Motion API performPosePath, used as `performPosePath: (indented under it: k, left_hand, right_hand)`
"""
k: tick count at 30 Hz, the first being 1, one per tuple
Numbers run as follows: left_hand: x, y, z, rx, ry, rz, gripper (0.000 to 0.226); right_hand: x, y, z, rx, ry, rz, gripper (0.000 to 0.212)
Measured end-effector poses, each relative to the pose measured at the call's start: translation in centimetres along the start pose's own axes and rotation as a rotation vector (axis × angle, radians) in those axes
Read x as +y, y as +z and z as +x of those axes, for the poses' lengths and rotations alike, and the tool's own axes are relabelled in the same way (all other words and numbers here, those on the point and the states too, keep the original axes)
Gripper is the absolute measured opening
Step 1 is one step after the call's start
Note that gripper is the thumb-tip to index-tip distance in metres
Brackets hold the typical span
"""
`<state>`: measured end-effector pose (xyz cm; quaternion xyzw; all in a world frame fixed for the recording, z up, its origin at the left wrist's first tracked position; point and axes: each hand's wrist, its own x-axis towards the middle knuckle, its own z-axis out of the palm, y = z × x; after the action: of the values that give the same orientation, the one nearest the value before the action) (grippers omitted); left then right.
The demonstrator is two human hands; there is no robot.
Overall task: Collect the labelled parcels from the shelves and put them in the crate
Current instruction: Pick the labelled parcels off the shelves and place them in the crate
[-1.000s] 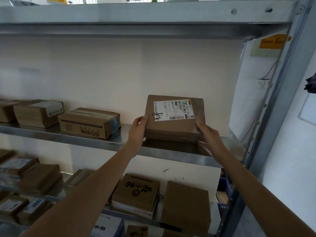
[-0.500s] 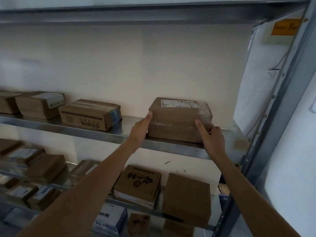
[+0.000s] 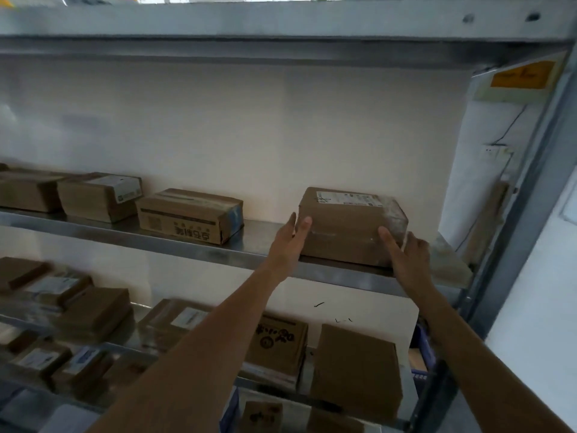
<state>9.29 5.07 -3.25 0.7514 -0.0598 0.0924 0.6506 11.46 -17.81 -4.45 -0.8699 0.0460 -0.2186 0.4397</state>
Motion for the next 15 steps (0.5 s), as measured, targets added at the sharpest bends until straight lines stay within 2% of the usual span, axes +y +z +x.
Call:
performPosePath:
  k: [2,4,5,7,9,12,13,15]
  left_hand:
    - [-0.4,-0.7,-0.6,0.084,0.019,-0.057,0.073]
    - [-1.2,-3.0,-1.7,0.187,0.165,-0.017,0.045]
    - [-1.6,-4.8,-2.2,0.226,0.275,0.008,0.032]
    - [-1.7,-9.3,-2.7,0.278,0.456,0.060,0.022]
    - [-1.1,-14.2,-2.8,0.338,0.592,0.159,0.024]
    - [-1.3,-21.3,-1.6,0.479,0.668,0.364,0.039]
    - [-1.9,-23.3,-1.1,0.539,0.639,0.412,0.043]
    - [-3.3,-26.7,-0.2,0.589,0.473,0.402,0.050]
  right_hand:
    - [-1.2,0.4,-1.8,0.242,0.005,-0.013,0.106]
    - [-3.3,1.9,-4.4,0.491,-0.124,0.001,0.089]
    - [-4.8,3.0,-5.7,0.568,-0.197,0.022,0.081]
    - [-8.6,6.5,-7.6,0.627,-0.321,0.082,0.070]
    - [-12.9,11.0,-8.9,0.575,-0.376,0.182,0.064]
    - [-18.4,17.5,-10.8,0.219,-0.315,0.328,0.065]
    - [-19.5,19.3,-11.3,0.084,-0.276,0.343,0.067]
    - [-20.7,22.0,-12.1,-0.118,-0.177,0.321,0.075]
